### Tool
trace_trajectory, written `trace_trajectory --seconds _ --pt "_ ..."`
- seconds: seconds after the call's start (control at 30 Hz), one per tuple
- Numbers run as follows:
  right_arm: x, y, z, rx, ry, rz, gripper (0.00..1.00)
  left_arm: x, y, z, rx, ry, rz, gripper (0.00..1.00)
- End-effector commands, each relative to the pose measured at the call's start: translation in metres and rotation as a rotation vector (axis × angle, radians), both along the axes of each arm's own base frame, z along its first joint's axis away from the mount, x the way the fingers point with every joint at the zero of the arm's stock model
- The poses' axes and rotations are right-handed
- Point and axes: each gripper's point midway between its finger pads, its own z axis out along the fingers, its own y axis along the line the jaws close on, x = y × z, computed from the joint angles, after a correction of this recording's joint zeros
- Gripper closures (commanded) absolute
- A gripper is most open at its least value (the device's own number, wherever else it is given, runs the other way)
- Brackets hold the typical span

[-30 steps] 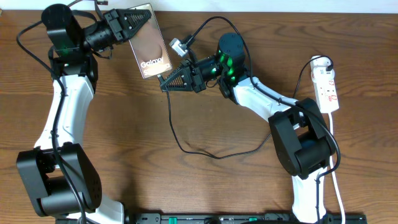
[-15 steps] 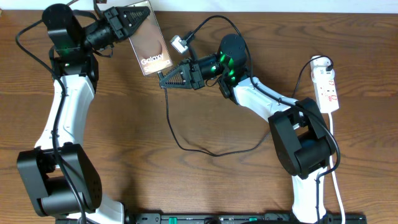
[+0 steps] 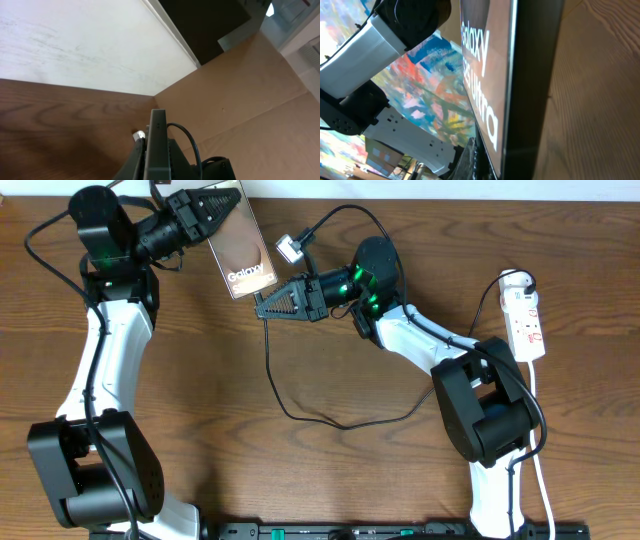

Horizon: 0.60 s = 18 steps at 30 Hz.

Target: Plug charger to phone and switch on socket

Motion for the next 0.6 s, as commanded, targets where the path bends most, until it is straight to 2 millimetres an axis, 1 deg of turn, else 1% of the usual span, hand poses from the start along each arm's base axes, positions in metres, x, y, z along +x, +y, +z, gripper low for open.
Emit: trace_trajectory --seconds 0.0,0.2,0.57 --pt "0.037 -0.002 0.016 0.053 -0.004 -0.181 0.99 -0.027 -0.026 0.004 0.016 -0.032 -0.182 0.93" --pt "0.04 -0.006 0.016 0.051 0.003 -0.189 0.99 -0.042 -0.032 0.003 0.019 -0.04 -0.278 0.93" --pt "0.043 -0.008 0.017 0.058 -0.005 -0.199 0.99 -0.043 -0.032 0.004 0.02 -0.043 -0.281 0.92"
